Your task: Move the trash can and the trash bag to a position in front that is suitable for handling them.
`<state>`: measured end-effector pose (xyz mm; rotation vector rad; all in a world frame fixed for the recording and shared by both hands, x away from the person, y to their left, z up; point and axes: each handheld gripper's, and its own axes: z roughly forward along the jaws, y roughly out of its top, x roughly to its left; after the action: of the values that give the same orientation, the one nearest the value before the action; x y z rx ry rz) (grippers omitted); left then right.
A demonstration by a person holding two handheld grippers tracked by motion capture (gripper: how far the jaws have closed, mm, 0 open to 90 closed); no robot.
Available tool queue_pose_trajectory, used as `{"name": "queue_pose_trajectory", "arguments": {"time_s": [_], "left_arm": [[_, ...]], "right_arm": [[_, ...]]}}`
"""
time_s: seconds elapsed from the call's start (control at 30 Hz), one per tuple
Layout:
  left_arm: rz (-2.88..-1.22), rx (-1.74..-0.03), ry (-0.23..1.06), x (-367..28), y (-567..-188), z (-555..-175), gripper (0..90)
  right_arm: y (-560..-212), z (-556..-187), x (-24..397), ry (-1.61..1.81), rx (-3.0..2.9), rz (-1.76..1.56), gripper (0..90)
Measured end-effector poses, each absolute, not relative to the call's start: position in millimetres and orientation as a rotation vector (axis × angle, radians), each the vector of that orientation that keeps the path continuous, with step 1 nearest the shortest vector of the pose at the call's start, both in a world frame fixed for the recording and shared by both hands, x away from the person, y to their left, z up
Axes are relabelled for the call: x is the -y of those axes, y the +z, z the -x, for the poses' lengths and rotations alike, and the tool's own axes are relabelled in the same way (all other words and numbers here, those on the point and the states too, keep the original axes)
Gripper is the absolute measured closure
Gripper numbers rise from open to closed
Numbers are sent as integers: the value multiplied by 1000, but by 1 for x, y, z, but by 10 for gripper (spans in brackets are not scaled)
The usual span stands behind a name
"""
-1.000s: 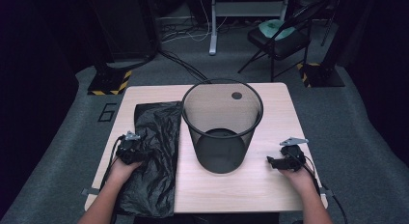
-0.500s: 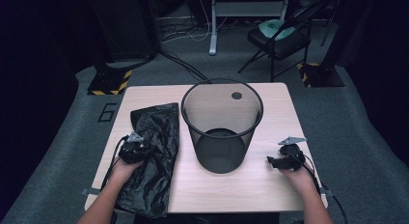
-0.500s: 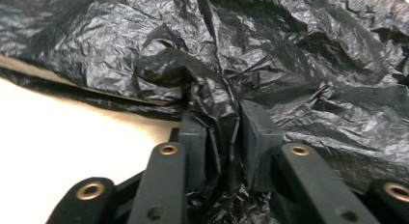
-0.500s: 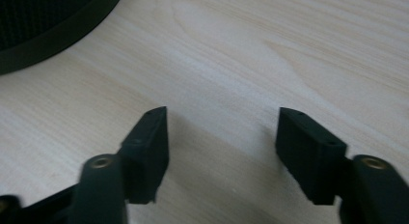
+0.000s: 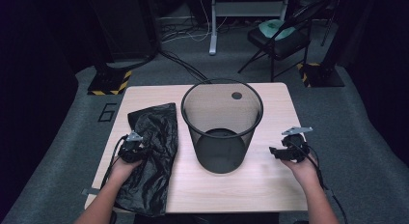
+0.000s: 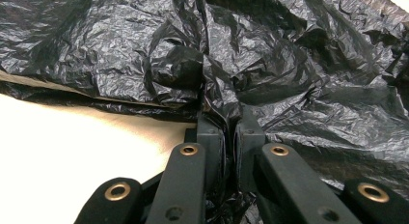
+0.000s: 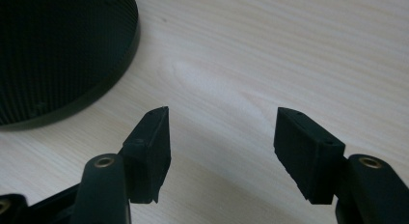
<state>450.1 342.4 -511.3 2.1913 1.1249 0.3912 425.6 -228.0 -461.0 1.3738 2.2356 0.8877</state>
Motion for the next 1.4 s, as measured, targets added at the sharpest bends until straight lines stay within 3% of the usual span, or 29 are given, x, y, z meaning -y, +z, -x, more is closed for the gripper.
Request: {"name": "queue_pose_trajectory", "arguments": {"time_s": [0.3,0.53,0.63,0.9,1.4], "left_arm": [[-2189,-1124,399,-341,-512,-449,868],[-2154,-1150,374,-343,-513,-450,869],[-2137,-1163,354,-344,-513,-450,868],[-2152,-1152,380,-342,-513,-449,868],[-2138,-1181,357,-342,-513,-450,870]], "right_arm": [[-428,-424,225,939,-2243,-1312,437],[-401,-423,221,1008,-2189,-1256,436],[-388,-422,217,985,-2130,-1254,386],[-361,-424,209,1005,-2160,-1221,512],[-323,-430,213,1052,-2161,-1224,430]]}}
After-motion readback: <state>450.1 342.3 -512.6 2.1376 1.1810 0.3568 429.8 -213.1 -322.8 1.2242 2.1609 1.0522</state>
